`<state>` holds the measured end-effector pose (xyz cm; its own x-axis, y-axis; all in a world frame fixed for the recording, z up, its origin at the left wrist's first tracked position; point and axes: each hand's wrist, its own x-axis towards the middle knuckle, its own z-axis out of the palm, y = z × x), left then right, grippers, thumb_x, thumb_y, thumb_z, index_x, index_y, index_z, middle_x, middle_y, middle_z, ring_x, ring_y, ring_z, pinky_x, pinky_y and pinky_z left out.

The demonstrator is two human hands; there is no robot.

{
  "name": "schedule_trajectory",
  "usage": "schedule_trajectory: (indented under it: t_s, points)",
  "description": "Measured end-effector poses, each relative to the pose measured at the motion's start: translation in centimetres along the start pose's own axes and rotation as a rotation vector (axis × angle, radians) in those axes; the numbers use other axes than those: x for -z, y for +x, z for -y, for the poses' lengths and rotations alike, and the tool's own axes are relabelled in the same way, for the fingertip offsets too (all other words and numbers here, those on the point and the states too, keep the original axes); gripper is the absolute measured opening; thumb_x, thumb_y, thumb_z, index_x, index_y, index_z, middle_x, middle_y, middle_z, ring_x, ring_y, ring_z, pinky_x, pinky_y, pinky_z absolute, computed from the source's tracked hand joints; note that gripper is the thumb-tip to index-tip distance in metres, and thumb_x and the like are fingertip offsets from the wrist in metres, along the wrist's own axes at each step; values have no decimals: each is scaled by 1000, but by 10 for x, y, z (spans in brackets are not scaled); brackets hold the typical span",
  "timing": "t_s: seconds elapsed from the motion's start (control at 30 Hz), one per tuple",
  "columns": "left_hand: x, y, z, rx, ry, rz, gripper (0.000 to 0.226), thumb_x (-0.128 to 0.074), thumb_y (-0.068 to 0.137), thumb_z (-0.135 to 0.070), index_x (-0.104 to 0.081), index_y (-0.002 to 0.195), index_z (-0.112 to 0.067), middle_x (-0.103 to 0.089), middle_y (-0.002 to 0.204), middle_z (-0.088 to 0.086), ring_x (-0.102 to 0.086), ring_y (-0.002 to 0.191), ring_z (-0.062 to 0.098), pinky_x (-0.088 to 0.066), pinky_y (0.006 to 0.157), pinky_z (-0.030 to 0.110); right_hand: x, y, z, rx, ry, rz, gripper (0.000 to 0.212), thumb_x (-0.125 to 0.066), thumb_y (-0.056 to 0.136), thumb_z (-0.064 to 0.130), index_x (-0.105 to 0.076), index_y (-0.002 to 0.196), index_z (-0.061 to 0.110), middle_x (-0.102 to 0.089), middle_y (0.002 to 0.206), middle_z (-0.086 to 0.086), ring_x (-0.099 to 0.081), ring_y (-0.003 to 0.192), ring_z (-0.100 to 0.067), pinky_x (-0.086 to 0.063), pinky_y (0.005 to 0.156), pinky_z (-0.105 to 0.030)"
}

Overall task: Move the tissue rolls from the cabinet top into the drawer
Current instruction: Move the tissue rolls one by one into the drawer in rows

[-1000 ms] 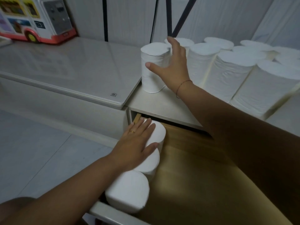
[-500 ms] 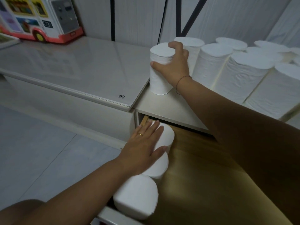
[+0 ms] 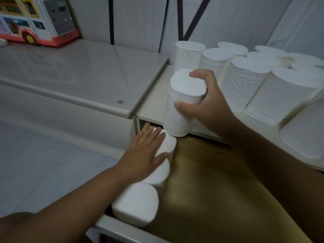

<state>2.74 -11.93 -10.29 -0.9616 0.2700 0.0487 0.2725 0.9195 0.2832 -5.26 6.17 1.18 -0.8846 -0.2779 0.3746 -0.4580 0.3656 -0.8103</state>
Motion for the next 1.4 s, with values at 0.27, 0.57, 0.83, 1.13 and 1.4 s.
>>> schedule_trajectory:
  t_s: [0.27, 0.57, 0.83, 1.13, 1.4]
  points:
    - [1, -1, -2, 11, 16, -6, 62, -28, 97, -49, -9, 150, -24, 1, 159, -3, 10, 145, 11, 2, 118, 32, 35, -71, 6, 60, 6, 103, 78, -85, 61, 15, -37, 122, 21, -39, 121, 14, -46, 111, 1, -51, 80, -12]
    - [4, -2, -6, 7, -40, -13, 61, -32, 97, -46, -13, 150, -22, -4, 159, -3, 7, 145, 11, 2, 116, 29, 11, -138, -61, -15, -114, 244, 91, -89, 58, 21, -33, 129, 25, -34, 129, 12, -38, 117, 2, -43, 85, -4]
    - [4, -2, -6, -6, -40, -28, 61, -34, 97, -45, -16, 150, -21, -6, 159, -2, 5, 145, 12, 2, 115, 27, -10, -150, -99, 5, -214, 145, 90, -85, 56, 36, -30, 128, 33, -32, 129, 9, -41, 115, -12, -38, 83, -9]
    - [7, -4, -12, -51, 24, -36, 60, -31, 97, -45, -15, 150, -21, -5, 159, -2, 5, 146, 13, 10, 112, 22, 17, -132, -87, -36, -269, 449, 113, -86, 58, 40, -5, 137, 44, -18, 136, 18, -23, 121, 1, -34, 95, -18]
    - [2, -5, -22, -168, 56, 74, 75, -11, 86, -63, -2, 150, -27, 10, 156, -11, 17, 141, 4, 19, 108, 17, 42, -89, -79, 140, -548, 876, 107, -84, 65, 29, -14, 146, 28, -21, 154, 1, -20, 136, -8, -19, 111, -20]
